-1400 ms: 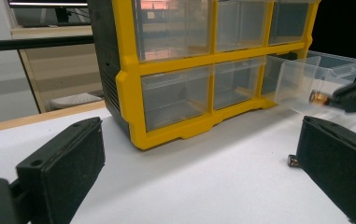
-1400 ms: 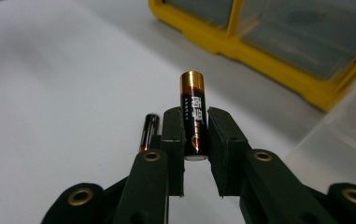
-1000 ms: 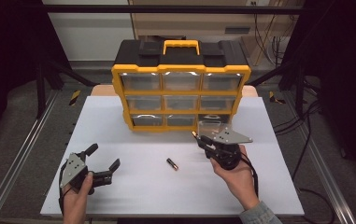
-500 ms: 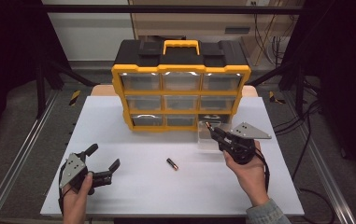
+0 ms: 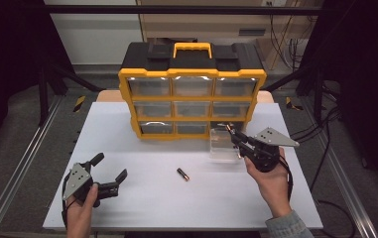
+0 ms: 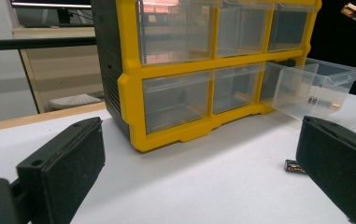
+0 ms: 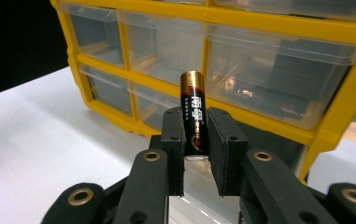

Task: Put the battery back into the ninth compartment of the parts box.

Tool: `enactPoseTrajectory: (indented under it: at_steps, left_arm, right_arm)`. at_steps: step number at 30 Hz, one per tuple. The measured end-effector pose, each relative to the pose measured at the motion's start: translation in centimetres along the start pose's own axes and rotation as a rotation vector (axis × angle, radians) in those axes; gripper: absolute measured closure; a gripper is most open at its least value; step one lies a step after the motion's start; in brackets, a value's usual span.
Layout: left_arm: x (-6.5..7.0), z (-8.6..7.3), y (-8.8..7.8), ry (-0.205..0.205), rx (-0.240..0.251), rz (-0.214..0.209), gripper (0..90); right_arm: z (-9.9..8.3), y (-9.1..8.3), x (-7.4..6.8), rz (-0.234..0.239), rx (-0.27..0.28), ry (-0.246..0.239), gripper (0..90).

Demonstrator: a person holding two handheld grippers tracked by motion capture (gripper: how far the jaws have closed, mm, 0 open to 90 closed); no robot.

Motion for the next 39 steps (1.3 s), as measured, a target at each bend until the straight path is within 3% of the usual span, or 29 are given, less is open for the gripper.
enactPoseTrajectory:
  at_steps: [16,39]
  left_arm:
    - [0.0,0.0,0.0,0.000,-0.001,-0.001,1.2]
    - [-0.2,0.0,-0.1,0.001,0.000,0.002,1.2]
  right_arm:
    - [0.3,-0.5,1.6,-0.027,0.013,0.027,76.6]
    - [0.9,-0.4,1.6,-0.025,0.017,0.024,76.6]
Point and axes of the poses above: each handheld gripper's, and its own axes: y roughly forward along the jaws, z roughly out of its top, x roughly to its right, the point moved 7 cm from there along y, roughly forward along the jaws, and after that the axes turned 3 degrees about -y, right-handed, at the moved point
